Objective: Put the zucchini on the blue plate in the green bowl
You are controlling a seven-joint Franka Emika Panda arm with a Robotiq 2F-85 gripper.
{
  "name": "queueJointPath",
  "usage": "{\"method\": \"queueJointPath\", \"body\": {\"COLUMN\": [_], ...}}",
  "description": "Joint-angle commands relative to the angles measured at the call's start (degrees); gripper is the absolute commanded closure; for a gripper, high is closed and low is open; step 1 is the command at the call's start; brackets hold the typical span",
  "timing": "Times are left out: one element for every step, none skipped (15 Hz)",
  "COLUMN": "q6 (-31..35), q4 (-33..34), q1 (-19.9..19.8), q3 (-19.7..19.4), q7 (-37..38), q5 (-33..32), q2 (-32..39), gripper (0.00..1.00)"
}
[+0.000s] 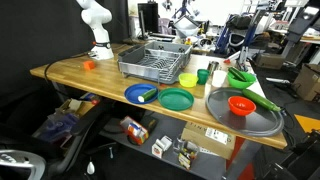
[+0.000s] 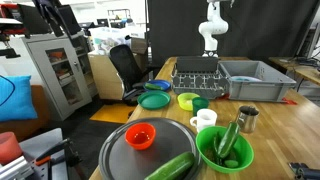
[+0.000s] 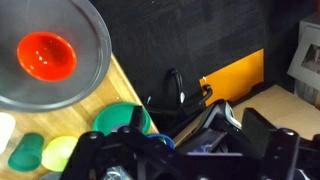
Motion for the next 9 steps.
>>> {"method": "queueJointPath", "body": {"q6": [-0.8, -0.7, -0.8, -0.6, -0.1, -0.1, 0.0, -0.6, -0.6], "q4": [-1.5, -0.9, 0.5, 1.6, 2.3, 2.9, 3.2, 2.4, 2.5], "q1": [-0.6, -0.5, -0.5, -0.4, -0.3, -0.4, -0.6, -0.7, -0.8], "q3": [0.5, 0.7, 0.4, 0.5, 0.4, 0.4, 0.4, 0.7, 0.7], "q7": [-0.4, -0.5, -1.0, -1.1, -1.4, -1.5, -1.5, -0.6, -0.6], "q5": [0.5, 0.3, 0.3, 0.3, 0.4, 0.3, 0.2, 0.5, 0.5], "q2": [0.3, 1.5, 2.4, 3.1, 3.7, 4.2, 4.6, 2.6, 3.1], "gripper": [0.00, 0.00, 0.00, 0.00, 0.00, 0.00, 0.00, 0.00, 0.00]}}
